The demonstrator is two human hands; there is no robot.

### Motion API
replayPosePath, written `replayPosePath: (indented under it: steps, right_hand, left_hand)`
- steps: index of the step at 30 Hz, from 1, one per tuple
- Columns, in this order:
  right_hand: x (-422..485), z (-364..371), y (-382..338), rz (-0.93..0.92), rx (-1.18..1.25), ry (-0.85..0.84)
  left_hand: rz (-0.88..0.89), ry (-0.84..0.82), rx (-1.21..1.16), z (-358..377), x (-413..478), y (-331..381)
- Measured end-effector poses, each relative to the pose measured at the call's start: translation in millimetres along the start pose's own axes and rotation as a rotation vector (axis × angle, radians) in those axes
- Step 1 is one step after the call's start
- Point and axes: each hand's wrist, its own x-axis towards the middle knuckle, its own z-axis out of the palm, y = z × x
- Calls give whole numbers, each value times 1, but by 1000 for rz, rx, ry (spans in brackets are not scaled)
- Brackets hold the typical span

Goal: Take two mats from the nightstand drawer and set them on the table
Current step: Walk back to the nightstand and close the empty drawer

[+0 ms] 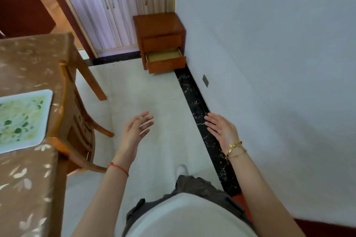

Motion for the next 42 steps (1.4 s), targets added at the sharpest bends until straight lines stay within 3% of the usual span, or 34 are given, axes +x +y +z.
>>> replayPosePath:
  steps: [7,20,31,42]
  right_hand:
    - [137,28,-83,-28,-24,-100]
    - [348,107,-133,51,-74,-177]
    - [541,212,-210,21,-29,-147]
    - [686,248,-242,142,-60,-58]
  left_hand:
    - [61,62,-33,59,101,63]
    - [47,168,-19,80,306,121]
    - [73,122,30,89,523,228]
    - [-65,142,28,116,672,268]
